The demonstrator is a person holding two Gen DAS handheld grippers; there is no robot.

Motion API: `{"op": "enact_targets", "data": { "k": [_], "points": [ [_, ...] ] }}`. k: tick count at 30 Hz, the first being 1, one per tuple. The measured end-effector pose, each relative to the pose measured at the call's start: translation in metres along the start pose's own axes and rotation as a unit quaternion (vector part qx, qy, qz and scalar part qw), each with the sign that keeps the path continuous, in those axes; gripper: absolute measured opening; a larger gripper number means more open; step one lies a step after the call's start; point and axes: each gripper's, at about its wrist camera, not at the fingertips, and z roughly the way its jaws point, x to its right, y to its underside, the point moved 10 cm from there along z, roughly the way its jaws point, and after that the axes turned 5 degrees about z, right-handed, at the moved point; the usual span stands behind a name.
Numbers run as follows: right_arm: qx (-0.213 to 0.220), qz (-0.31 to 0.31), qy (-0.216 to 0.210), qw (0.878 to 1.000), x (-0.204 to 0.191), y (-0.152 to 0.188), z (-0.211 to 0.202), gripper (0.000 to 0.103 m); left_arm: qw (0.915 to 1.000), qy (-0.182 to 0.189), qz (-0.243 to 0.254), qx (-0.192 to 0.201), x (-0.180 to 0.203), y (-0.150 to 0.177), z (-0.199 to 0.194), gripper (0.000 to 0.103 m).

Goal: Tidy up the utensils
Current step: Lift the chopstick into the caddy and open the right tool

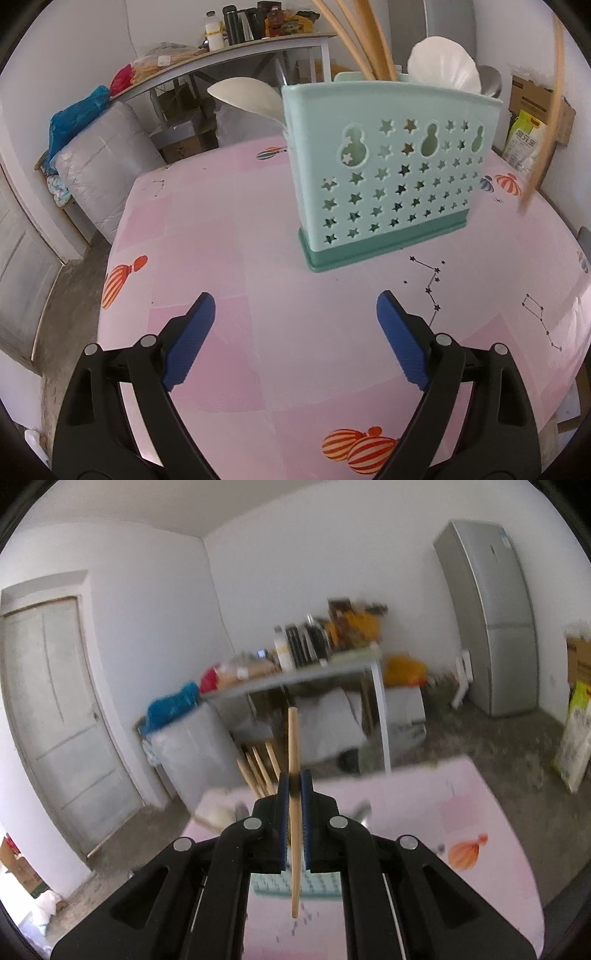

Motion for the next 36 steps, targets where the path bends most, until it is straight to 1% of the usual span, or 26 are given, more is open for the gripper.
{"op": "enact_targets", "data": {
  "k": [3,7,10,13,15,16,19,22,23,24,26,28,29,33,36],
  "points": [
    [0.038,-0.020,-0.002,0.999,-0.013,-0.031,-0.003,0.007,1.0000,-0.002,-0.002,-0.001,-0.002,0.000,0.001,0.085],
    [0.069,-0.044,-0.003,0.997,-0.028,-0.059,0.009,0.007,1.0000,-0.002,-0.005,-0.006,-0.003,0.000,0.002,0.085],
    [0.072,-0.052,-0.005,0.996,-0.034,-0.067,0.027,0.007,1.0000,-0.003,-0.004,-0.005,-0.003,0.000,0.002,0.085],
    [0.076,-0.071,0.010,0.995,-0.037,-0.064,0.047,0.007,1.0000,-0.005,-0.005,-0.003,-0.003,-0.001,0.001,0.085],
    [0.069,-0.076,0.014,0.995,-0.038,-0.058,0.059,0.007,1.0000,-0.005,-0.007,-0.002,-0.004,-0.001,0.001,0.085],
    [0.063,-0.077,0.012,0.995,-0.037,-0.051,0.066,0.007,1.0000,-0.006,-0.007,-0.002,-0.004,-0.002,0.000,0.085],
    [0.046,-0.083,0.022,0.995,-0.030,-0.032,0.082,0.007,1.0000,-0.007,-0.006,-0.001,-0.005,-0.002,-0.001,0.085],
    [0.001,-0.086,0.028,0.996,-0.019,-0.003,0.101,0.007,0.9999,-0.009,-0.005,-0.001,-0.006,-0.003,-0.002,0.085],
    [-0.023,-0.087,0.028,0.996,-0.015,0.009,0.108,0.007,0.9999,-0.009,-0.006,-0.001,-0.006,-0.003,-0.002,0.085],
    [-0.038,-0.088,0.031,0.995,-0.011,0.018,0.111,0.008,0.9999,-0.009,-0.006,-0.001,-0.006,-0.003,-0.002,0.085],
    [-0.056,-0.089,0.034,0.994,-0.006,0.030,0.111,0.014,0.9999,-0.010,-0.005,-0.001,-0.006,-0.003,-0.002,0.085],
    [-0.057,-0.084,0.032,0.994,-0.002,0.032,0.104,0.040,0.9999,-0.009,-0.005,-0.001,-0.006,-0.003,-0.002,0.085],
    [-0.053,-0.081,0.030,0.995,-0.001,0.030,0.099,0.043,0.9999,-0.009,-0.006,-0.001,-0.006,-0.003,-0.002,0.085],
    [-0.035,-0.070,0.019,0.997,0.008,0.025,0.068,0.050,0.9999,-0.007,-0.007,0.000,-0.007,-0.004,-0.002,0.085],
    [-0.023,-0.052,0.007,0.998,0.017,0.027,0.044,0.055,0.9999,0.005,-0.012,0.007,-0.008,-0.006,-0.002,0.085]
  ]
}}
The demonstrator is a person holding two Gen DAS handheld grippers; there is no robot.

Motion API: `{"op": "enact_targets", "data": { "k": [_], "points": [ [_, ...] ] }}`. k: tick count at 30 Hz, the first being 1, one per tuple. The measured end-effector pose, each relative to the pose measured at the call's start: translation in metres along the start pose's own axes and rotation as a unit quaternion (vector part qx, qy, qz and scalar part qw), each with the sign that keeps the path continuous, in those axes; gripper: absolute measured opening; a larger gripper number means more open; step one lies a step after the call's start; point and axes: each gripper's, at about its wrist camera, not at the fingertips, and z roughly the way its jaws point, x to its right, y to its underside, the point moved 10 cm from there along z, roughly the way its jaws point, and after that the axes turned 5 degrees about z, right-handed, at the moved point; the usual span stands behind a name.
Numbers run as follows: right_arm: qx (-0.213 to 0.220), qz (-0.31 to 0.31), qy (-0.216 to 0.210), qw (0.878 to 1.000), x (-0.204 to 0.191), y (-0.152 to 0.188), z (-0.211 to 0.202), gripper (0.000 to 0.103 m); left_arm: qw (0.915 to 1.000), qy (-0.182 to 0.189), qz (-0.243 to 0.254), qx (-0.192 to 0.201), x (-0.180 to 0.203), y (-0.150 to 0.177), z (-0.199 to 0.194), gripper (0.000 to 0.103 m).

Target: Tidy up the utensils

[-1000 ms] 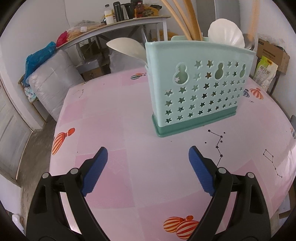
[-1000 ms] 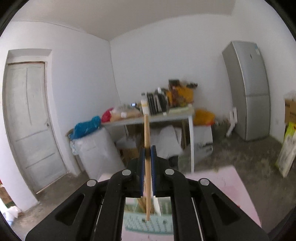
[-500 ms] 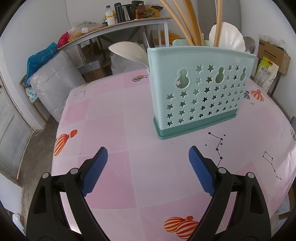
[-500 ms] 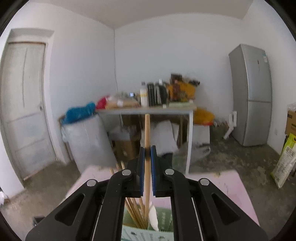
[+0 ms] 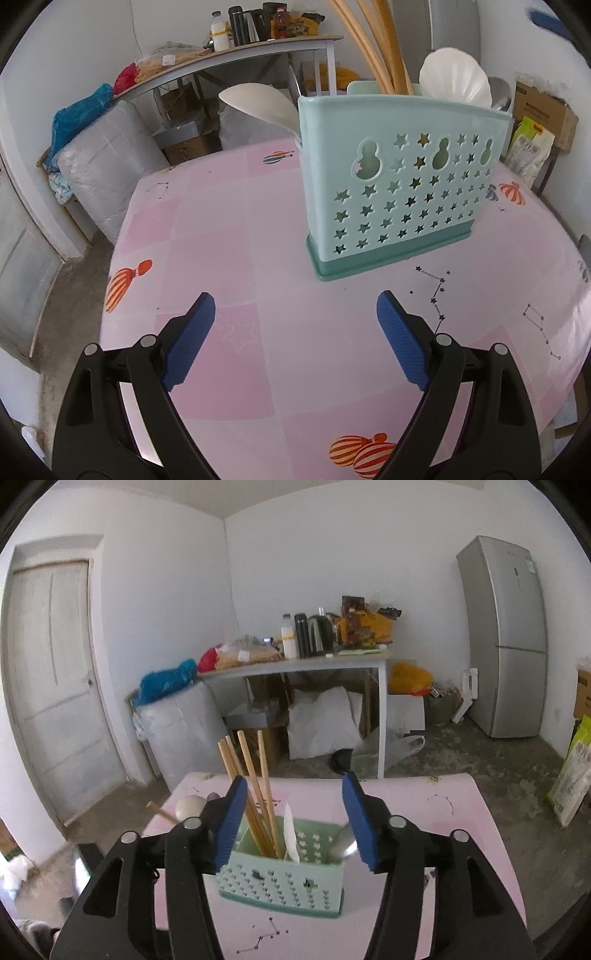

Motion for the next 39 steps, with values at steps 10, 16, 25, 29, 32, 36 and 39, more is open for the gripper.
{"op": "enact_targets", "data": {
  "k": [10,16,25,29,32,36,39],
  "points": [
    [-0.101,0.084,-0.052,0.990,0.043,0.092,0.016,0.071,0.9929,0.095,-0.021,0.069,-0.007,-0.030,0.000,0.085],
    [-0.171,0.094,-0.062,0.979,0.059,0.136,0.072,0.071,0.9884,0.135,-0.016,0.067,0.000,-0.048,0.020,0.085],
    [-0.184,0.064,-0.114,0.974,0.040,0.139,0.109,0.080,0.9852,0.167,0.012,0.036,0.025,-0.054,0.048,0.085],
    [-0.182,0.071,-0.116,0.974,0.037,0.141,0.107,0.080,0.9853,0.166,0.024,0.033,0.037,-0.054,0.053,0.085],
    [-0.182,0.074,-0.109,0.974,0.034,0.142,0.100,0.080,0.9878,0.151,0.024,0.033,0.037,-0.054,0.054,0.085],
    [-0.183,0.073,-0.102,0.975,0.030,0.143,0.099,0.080,0.9882,0.151,0.006,0.027,0.031,-0.054,0.052,0.085],
    [-0.184,0.073,-0.099,0.975,0.026,0.146,0.094,0.080,0.9879,0.153,-0.005,0.024,0.028,-0.048,0.046,0.085]
  ]
}}
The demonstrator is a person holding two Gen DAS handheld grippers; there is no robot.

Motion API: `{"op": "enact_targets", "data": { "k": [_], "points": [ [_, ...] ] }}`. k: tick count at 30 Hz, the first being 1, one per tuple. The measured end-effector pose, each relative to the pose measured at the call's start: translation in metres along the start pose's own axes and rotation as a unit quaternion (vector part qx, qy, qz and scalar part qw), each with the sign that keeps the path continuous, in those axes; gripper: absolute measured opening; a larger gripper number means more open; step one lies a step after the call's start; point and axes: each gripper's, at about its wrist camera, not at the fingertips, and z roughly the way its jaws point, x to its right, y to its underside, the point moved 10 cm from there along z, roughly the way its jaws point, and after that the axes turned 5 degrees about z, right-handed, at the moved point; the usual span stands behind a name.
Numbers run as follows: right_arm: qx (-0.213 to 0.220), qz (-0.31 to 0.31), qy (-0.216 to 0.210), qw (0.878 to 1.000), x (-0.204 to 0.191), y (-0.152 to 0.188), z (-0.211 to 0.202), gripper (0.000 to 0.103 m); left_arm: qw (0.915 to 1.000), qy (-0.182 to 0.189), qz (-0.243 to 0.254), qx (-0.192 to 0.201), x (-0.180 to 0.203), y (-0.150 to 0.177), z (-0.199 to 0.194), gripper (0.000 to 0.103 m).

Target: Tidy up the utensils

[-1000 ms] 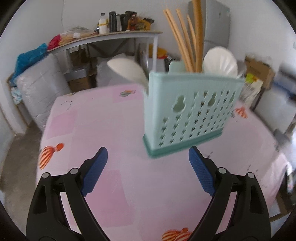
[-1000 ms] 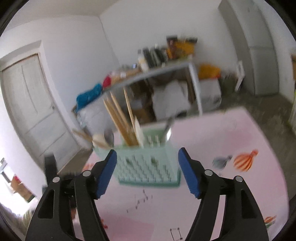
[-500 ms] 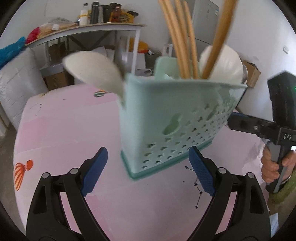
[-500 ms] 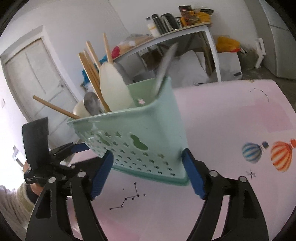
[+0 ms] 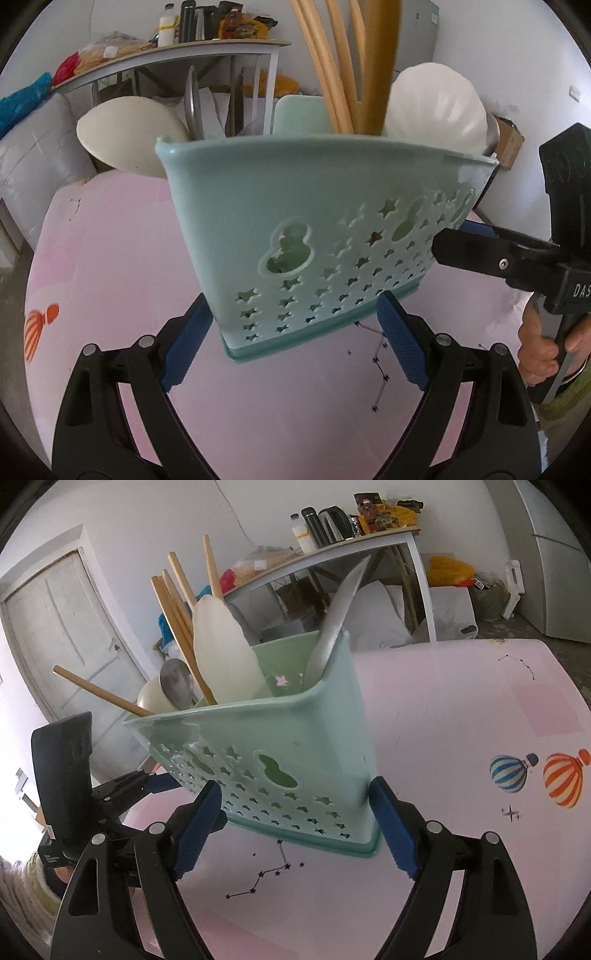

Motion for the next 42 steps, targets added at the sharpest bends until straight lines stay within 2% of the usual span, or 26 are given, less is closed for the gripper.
{"op": "enact_targets", "data": {
  "k": [7,13,15,18,21,22,24,30,34,42],
  "points": [
    [-0.003,-0.010,0.018,1.000,-0.018,0.022,-0.014,0.080,0.9999,0.004,-0.011,-0.004,-0.002,0.013,-0.019,0.085],
    [-0.001,-0.009,0.026,1.000,-0.019,0.024,-0.016,0.080,1.0000,-0.002,-0.004,-0.008,-0.004,0.010,-0.018,0.085],
    [-0.003,-0.002,0.026,1.000,-0.020,0.023,-0.017,0.080,0.9999,-0.011,-0.005,-0.009,-0.001,0.013,-0.021,0.085],
    [0.003,0.006,0.031,0.999,-0.025,0.029,-0.030,0.080,0.9990,-0.044,-0.005,0.007,-0.001,0.015,-0.037,0.087],
    [0.010,0.024,0.054,0.998,-0.027,0.047,-0.050,0.080,0.9973,-0.067,-0.008,0.028,-0.001,0.019,-0.059,0.088],
    [0.011,0.031,0.066,0.997,-0.027,0.056,-0.057,0.080,0.9964,-0.077,-0.010,0.035,0.000,0.022,-0.067,0.091],
    [0.014,0.039,0.092,0.995,-0.027,0.068,-0.067,0.084,0.9934,-0.102,-0.016,0.050,-0.001,0.028,-0.081,0.093],
    [0.028,0.042,0.203,0.978,-0.022,0.094,-0.089,0.093,0.9901,-0.133,-0.011,0.044,0.006,0.043,-0.099,0.094],
    [0.028,0.030,0.239,0.970,-0.023,0.094,-0.087,0.096,0.9858,-0.160,-0.022,0.045,0.007,0.053,-0.110,0.094],
    [0.037,-0.010,0.280,0.959,-0.035,0.090,-0.087,0.096,0.9751,-0.214,-0.036,0.047,-0.008,0.054,-0.130,0.094]
  ]
}}
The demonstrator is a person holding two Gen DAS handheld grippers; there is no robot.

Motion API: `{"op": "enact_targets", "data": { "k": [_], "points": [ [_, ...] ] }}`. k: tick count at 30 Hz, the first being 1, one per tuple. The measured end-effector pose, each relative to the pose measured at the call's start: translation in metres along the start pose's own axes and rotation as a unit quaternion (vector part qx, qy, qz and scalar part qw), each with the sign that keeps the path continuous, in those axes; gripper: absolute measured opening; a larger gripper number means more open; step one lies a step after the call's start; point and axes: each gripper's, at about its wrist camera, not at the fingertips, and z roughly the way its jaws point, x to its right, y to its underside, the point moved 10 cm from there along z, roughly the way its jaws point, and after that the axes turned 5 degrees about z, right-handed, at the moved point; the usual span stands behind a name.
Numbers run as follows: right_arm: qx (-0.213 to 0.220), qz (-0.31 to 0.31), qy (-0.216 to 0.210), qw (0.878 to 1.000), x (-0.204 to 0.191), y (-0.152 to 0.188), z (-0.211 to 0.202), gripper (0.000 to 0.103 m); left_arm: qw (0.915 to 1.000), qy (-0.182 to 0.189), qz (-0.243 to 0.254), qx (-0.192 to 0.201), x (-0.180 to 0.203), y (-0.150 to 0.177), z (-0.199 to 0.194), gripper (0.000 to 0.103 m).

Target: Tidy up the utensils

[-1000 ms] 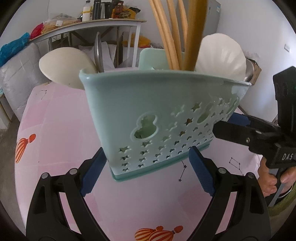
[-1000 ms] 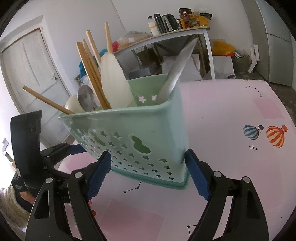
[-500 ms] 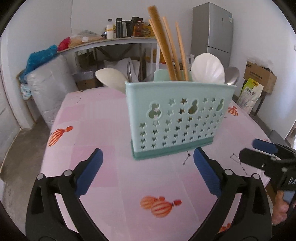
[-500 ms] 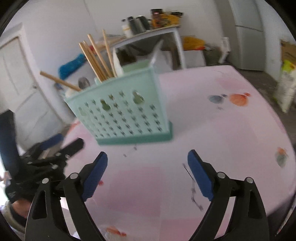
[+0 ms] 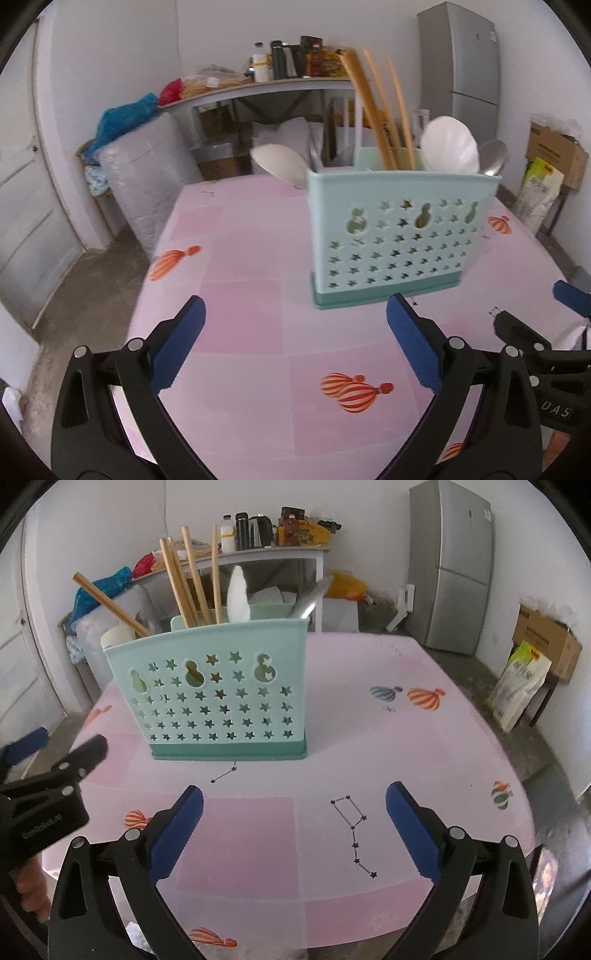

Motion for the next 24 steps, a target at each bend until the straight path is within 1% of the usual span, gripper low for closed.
{"op": "enact_targets", "data": {
  "k": [3,9,12,19,24],
  "points": [
    [0.006,-0.006,0.012,1.000,0.001,-0.004,-0.004,0.096,0.9996,-0.029,-0.002,-0.002,-0.010,-0.001,-0.003,0.094],
    [0.013,0.000,0.028,1.000,0.010,-0.010,-0.009,0.096,0.9974,-0.071,-0.001,-0.015,-0.020,0.002,-0.005,0.094],
    [0.015,0.007,0.029,0.999,0.015,-0.013,-0.010,0.096,0.9964,-0.084,0.001,-0.012,-0.023,0.002,-0.008,0.094],
    [0.019,0.023,0.040,0.999,0.025,-0.016,-0.010,0.096,0.9937,-0.110,-0.004,-0.019,-0.032,0.002,-0.012,0.094],
    [0.016,0.026,0.041,0.999,0.026,-0.016,-0.009,0.096,0.9931,-0.111,-0.005,-0.036,-0.034,0.006,-0.010,0.094]
  ]
}}
